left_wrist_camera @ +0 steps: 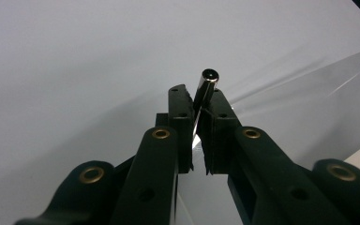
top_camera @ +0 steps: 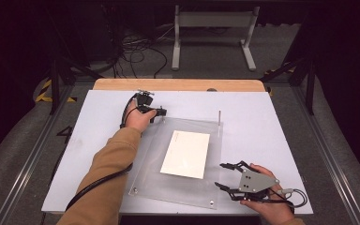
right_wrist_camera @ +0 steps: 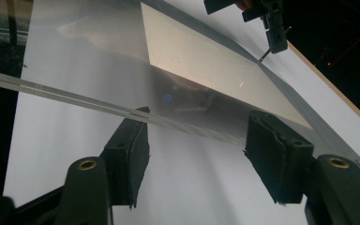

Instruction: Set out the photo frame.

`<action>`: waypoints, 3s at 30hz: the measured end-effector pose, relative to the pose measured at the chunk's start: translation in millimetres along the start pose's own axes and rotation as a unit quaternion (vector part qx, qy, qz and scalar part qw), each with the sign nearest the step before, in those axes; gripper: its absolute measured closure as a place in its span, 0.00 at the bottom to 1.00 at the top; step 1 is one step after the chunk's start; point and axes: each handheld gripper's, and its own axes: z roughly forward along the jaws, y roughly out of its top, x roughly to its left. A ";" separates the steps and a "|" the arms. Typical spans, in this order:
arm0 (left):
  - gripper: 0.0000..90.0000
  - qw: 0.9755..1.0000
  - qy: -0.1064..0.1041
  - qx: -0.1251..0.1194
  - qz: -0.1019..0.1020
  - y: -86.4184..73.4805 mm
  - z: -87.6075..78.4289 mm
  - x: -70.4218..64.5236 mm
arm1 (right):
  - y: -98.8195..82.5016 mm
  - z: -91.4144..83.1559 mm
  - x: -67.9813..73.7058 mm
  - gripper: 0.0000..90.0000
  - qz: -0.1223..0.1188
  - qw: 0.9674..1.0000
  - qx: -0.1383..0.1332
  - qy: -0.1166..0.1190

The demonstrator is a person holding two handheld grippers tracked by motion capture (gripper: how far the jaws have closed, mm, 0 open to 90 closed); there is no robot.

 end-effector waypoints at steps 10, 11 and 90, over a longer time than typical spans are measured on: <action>0.93 1.000 0.007 0.009 -0.003 0.8 -1.1 -2.3 | -4.1 6.0 3.4 0.42 0.005 1.000 -0.006 -0.009; 0.93 1.000 0.009 0.012 -0.006 1.3 -1.4 -2.9 | -4.8 6.2 3.2 0.42 0.008 1.000 -0.006 -0.008; 0.50 0.993 0.026 -0.091 0.075 -29.3 -93.9 23.6 | 37.1 -5.2 -0.2 0.73 -0.021 0.998 -0.050 -0.032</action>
